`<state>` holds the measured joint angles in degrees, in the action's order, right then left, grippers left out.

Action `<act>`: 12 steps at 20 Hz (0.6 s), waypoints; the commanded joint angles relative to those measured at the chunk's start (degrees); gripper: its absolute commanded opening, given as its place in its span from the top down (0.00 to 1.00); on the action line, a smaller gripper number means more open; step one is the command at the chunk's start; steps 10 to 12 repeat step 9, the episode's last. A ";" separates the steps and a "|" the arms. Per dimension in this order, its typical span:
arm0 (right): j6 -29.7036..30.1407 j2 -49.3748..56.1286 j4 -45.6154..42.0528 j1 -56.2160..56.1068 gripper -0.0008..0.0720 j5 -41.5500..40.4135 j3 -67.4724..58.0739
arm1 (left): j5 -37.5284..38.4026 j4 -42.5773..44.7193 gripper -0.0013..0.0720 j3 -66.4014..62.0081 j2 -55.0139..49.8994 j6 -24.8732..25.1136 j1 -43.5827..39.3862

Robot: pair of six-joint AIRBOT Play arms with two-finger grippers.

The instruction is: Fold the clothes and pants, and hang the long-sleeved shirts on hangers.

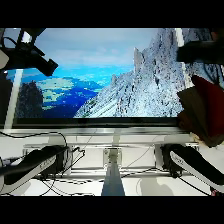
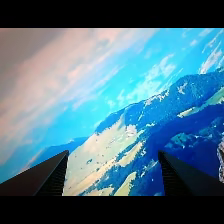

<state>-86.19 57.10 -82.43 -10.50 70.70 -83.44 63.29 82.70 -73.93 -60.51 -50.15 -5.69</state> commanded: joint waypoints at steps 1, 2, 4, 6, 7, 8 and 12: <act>-2.21 0.04 -5.70 -10.60 0.97 -5.81 0.00 | 0.00 0.00 0.14 0.00 0.04 0.00 0.04; -2.91 0.04 -7.30 -11.54 0.97 -5.66 0.00 | 0.00 0.00 0.14 0.00 0.04 0.00 0.04; -3.06 0.04 -8.17 -11.56 0.97 -4.94 0.00 | 0.00 0.00 0.14 0.00 0.04 0.02 0.04; -3.08 0.07 -8.17 -11.39 0.97 -3.30 0.00 | 0.00 0.00 0.14 0.00 0.04 0.00 0.04; -3.08 0.07 -8.00 -11.39 0.97 -2.43 0.00 | 0.00 0.00 0.14 0.00 0.04 0.02 0.04; -3.08 0.07 -7.80 -11.39 0.97 -1.64 0.00 | 0.00 0.00 0.14 0.00 0.04 0.00 0.04; -3.08 0.09 -7.78 -11.39 0.97 -0.81 0.00 | 0.00 0.00 0.14 0.00 0.04 0.00 0.04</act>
